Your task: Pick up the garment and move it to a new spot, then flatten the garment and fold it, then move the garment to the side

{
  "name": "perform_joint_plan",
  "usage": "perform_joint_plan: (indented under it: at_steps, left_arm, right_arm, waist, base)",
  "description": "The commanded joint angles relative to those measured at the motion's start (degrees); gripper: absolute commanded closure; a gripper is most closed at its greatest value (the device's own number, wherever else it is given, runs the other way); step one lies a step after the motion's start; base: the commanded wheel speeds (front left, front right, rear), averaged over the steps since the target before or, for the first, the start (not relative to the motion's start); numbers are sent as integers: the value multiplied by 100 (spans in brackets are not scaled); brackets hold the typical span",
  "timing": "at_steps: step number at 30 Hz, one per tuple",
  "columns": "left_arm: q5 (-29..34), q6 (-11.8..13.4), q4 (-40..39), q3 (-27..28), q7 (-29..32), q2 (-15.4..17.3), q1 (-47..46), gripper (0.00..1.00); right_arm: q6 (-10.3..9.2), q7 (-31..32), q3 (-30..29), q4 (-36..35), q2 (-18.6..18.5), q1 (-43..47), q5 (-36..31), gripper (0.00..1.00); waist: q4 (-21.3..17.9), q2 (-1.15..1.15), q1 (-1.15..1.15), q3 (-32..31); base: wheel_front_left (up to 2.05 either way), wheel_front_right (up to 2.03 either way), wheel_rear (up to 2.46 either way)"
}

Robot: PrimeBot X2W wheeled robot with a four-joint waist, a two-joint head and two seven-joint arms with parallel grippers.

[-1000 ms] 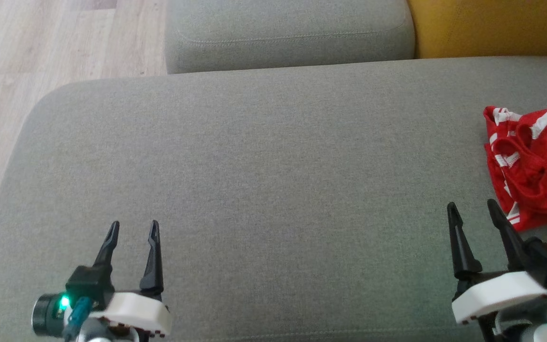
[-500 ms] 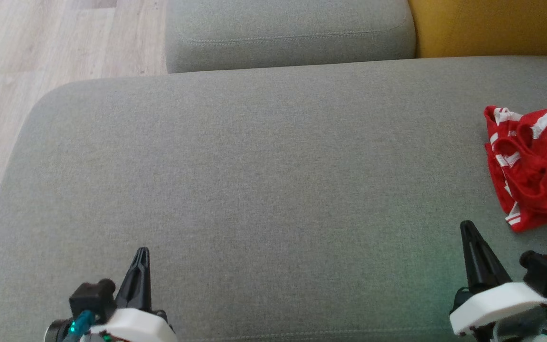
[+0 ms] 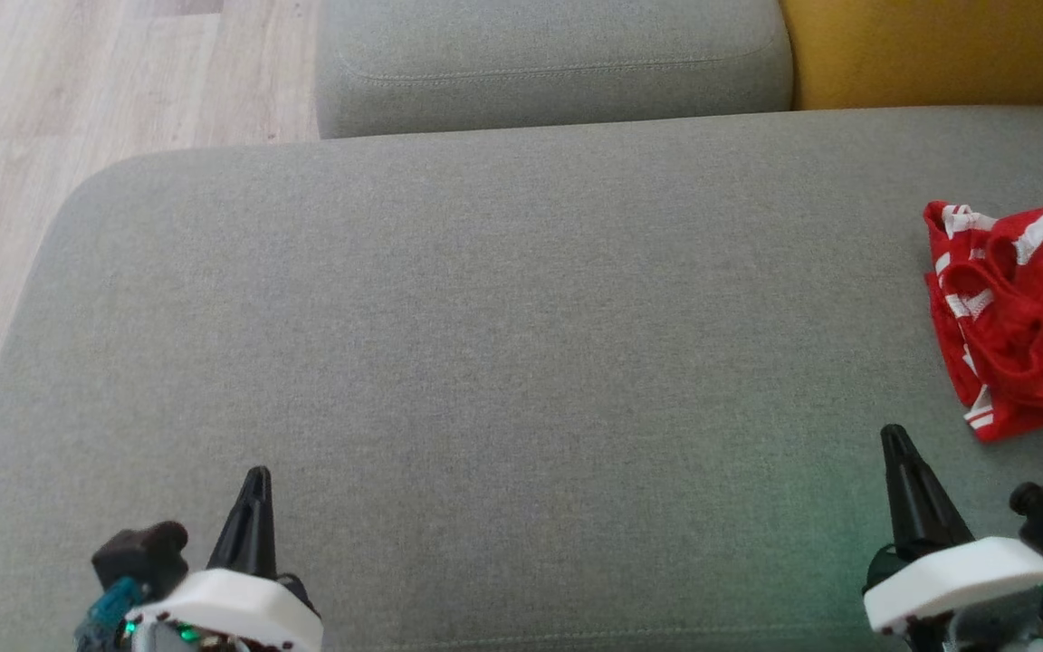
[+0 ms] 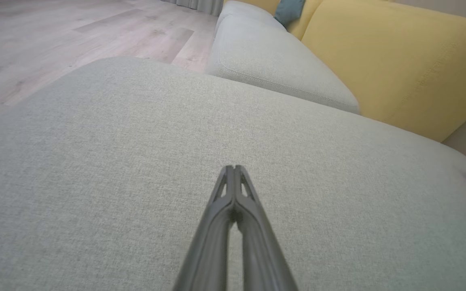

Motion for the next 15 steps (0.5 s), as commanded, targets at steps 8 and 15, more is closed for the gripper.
perform_joint_plan:
  at_steps: [8, 15]
  left_arm:
    - [-633, -139, -123, 225, 113, 12, -343, 100]
    - [-1106, -227, -98, 326, 211, -8, -402, 100]
  right_arm:
    - [6, -48, 17, -52, -106, -401, 676, 100]
    - [7, -49, 8, 45, -121, -479, 1169, 100]
  waist:
    - [4, 0, 0, 3]
    - [6, 0, 0, 6]
  base:
    - [0, 0, 0]
    - [0, 0, 0]
